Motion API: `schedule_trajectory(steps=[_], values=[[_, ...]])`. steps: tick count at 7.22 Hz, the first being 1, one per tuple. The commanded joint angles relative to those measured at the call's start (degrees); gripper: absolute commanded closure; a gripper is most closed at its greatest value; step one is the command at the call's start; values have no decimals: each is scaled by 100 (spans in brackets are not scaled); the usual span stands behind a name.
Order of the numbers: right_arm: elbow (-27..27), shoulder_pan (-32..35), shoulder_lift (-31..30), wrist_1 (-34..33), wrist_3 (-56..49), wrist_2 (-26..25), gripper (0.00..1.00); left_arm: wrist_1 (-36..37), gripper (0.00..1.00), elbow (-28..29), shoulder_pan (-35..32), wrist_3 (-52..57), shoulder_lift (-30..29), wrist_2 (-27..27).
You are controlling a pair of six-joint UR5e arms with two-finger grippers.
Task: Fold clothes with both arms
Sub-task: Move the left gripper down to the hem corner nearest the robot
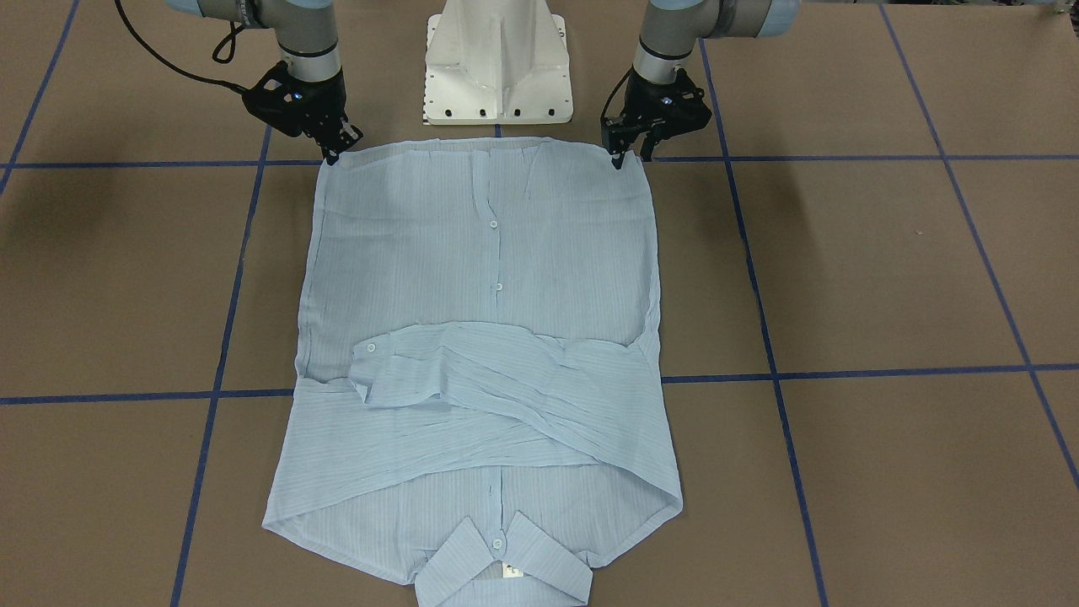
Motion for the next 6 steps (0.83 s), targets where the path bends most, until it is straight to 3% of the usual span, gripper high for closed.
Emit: schedule_trajectory(steps=[1,3,4,6], values=[[-1,0,9,0,0,0,100,-6,67,9,11,-3,-15,-25],[8,0,9,0,0,-9,100,3,65,-8,3,-3,2,-16],[8,-9,9,0,0,-9,100,12,53,-17,11,-3,28,-25],[-1,-9,9,0,0,-17,100,29,54,-8,108,-21,37,-25]])
